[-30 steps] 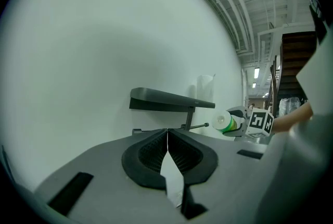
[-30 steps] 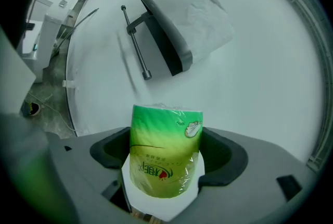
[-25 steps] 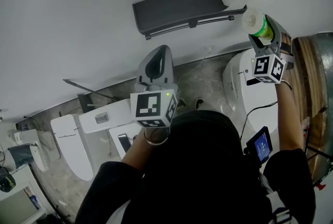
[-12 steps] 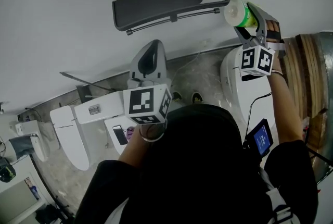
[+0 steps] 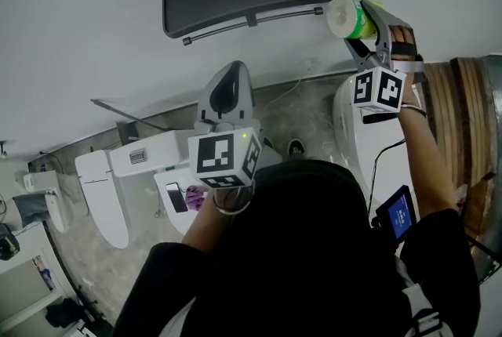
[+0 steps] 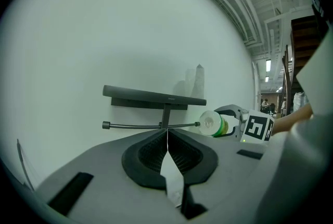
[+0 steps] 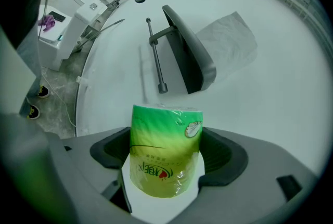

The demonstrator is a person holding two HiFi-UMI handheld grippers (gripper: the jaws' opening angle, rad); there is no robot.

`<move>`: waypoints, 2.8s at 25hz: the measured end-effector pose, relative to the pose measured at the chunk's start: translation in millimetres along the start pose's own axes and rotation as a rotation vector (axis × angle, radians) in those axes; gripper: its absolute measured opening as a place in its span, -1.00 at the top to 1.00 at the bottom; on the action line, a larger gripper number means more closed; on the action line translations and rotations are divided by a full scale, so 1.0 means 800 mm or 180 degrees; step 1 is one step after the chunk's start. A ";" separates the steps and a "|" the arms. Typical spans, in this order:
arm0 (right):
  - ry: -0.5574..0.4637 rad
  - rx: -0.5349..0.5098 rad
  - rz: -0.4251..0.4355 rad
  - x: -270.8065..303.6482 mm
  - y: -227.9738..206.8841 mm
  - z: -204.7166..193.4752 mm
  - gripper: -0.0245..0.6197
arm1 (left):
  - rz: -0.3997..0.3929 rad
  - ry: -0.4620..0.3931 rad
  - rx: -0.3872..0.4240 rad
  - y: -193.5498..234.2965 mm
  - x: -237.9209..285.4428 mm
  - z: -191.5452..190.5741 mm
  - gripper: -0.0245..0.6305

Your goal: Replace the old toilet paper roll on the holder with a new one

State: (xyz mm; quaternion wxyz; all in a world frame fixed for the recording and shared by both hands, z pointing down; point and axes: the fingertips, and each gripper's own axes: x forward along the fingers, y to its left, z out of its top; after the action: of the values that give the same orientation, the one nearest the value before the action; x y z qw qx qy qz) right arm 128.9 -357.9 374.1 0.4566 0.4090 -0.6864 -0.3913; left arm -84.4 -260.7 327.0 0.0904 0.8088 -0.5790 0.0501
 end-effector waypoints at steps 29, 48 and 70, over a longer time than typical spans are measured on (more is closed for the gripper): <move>-0.0126 -0.0632 0.0057 0.026 0.021 0.072 -0.34 | 0.0242 -0.0091 0.0013 0.002 -0.034 0.002 0.85; -0.0221 -0.0853 0.0128 0.030 0.031 0.111 -0.35 | 0.0223 -0.0098 -0.0018 0.003 -0.032 -0.004 0.85; -0.0252 -0.1071 0.0189 0.031 0.040 0.140 -0.34 | 0.0252 -0.0062 0.0025 0.000 -0.044 -0.010 0.85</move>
State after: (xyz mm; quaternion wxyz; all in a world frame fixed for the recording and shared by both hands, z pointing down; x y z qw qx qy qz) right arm 10.0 -351.2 379.9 0.5025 0.2906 -0.6405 -0.5028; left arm -96.0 -226.7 328.3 0.0796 0.7860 -0.6112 0.0480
